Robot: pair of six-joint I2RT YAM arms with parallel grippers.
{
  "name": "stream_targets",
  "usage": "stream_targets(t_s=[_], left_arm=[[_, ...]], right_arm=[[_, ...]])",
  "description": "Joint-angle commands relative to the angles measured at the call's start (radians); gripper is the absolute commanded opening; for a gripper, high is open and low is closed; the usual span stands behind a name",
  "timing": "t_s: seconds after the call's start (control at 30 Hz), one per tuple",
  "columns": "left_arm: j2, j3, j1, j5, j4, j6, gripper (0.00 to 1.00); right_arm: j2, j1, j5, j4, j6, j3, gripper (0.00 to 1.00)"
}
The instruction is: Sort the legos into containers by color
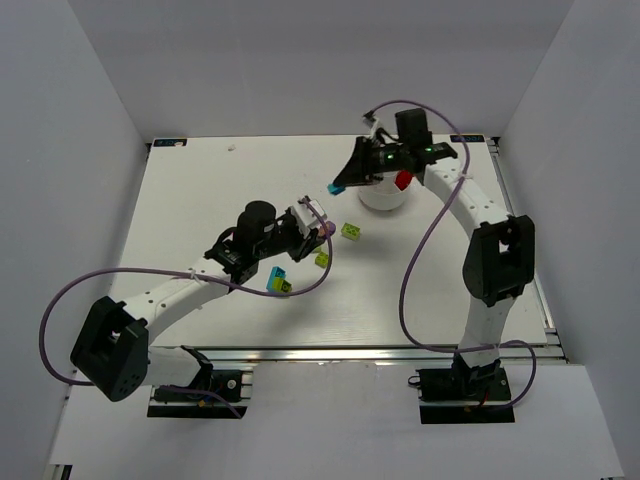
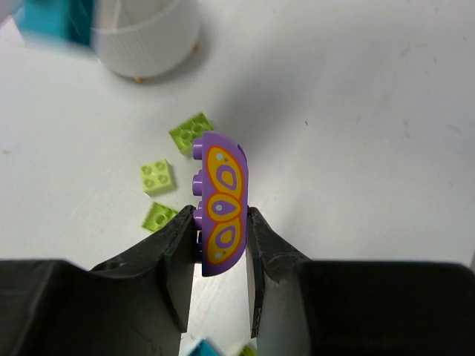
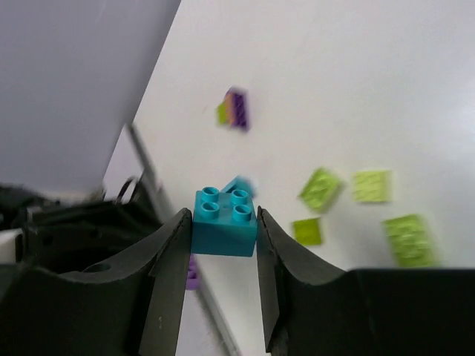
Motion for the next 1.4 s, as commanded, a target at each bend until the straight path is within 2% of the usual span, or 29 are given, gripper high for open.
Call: stream_targets(t_s=[0.0, 0.13, 0.27, 0.4, 0.5, 0.67, 0.93, 1.37], left_arm=[[-0.031, -0.022, -0.007, 0.043, -0.054, -0.019, 0.02], [-0.032, -0.028, -0.007, 0.043, -0.045, -0.028, 0.02], [-0.038, -0.03, -0.007, 0.031, -0.043, -0.033, 0.02], [-0.049, -0.042, -0.007, 0.014, -0.027, -0.059, 0.01], [-0.054, -0.045, -0.007, 0.004, -0.013, -0.082, 0.0], [-0.073, -0.055, -0.007, -0.013, 0.009, -0.122, 0.0], [-0.119, -0.076, -0.007, -0.044, 0.021, -0.16, 0.0], [-0.13, -0.084, -0.007, -0.055, 0.047, -0.202, 0.0]], right_arm=[[-0.022, -0.121, 0.106, 0.212, 0.05, 0.029, 0.0], [-0.033, -0.181, 0.175, 0.267, 0.079, 0.019, 0.0], [-0.023, -0.21, 0.365, 0.208, -0.118, 0.108, 0.0], [0.026, -0.224, 0.514, 0.161, -0.4, 0.194, 0.0], [0.064, -0.234, 0.578, 0.172, -0.456, 0.206, 0.0], [0.148, -0.237, 0.626, 0.145, -0.377, 0.275, 0.0], [0.231, -0.239, 0.661, 0.181, -0.234, 0.275, 0.0], [0.268, -0.234, 0.64, 0.195, -0.185, 0.214, 0.06]])
